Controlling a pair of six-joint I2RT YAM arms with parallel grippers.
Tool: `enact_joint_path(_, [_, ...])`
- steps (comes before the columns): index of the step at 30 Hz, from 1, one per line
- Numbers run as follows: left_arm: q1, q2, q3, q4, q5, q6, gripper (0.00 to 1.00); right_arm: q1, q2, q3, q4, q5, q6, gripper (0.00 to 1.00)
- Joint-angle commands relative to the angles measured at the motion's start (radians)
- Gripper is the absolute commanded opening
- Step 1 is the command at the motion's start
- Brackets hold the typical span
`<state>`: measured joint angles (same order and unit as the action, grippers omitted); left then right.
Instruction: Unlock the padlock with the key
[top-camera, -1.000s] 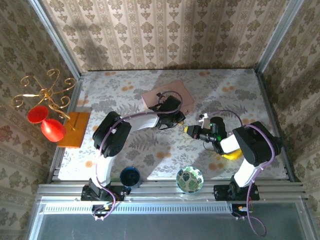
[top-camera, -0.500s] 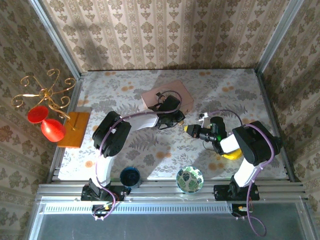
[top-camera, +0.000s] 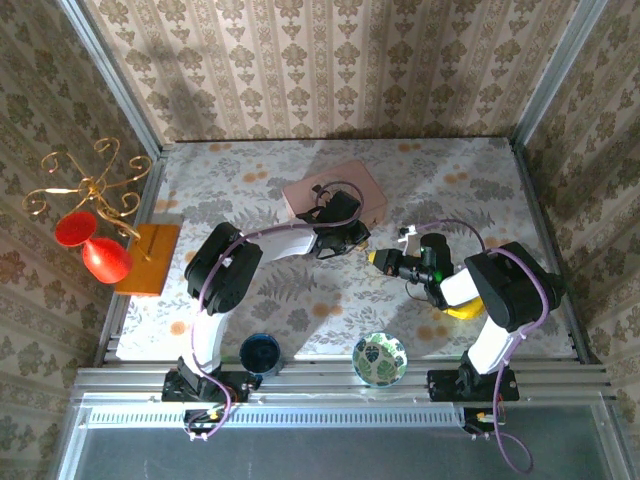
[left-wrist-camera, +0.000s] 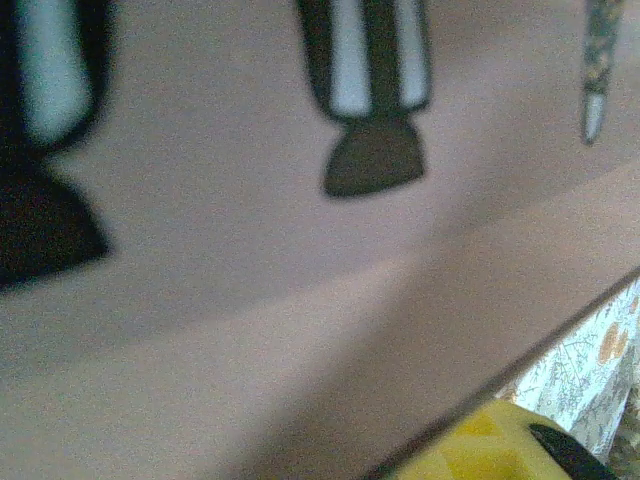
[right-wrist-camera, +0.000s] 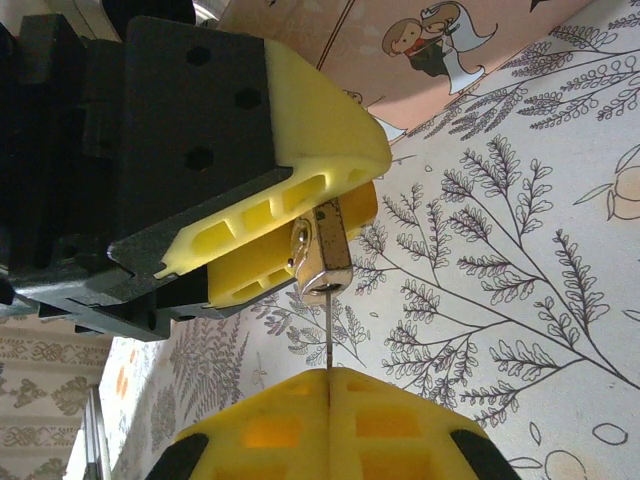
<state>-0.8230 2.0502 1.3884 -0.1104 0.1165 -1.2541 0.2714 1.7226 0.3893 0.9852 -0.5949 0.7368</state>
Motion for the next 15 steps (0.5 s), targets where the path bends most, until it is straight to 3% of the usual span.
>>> enact_joint_path(1, [0.004,-0.052,-0.002,0.028,0.017,-0.018,0.0,0.002,-0.03,-0.007,0.038,0.04,-0.014,0.0])
enact_joint_path(15, [-0.004,-0.045,0.002,0.029,0.015,-0.031,0.0,0.002,-0.052,-0.03,0.025,0.044,-0.027,0.0])
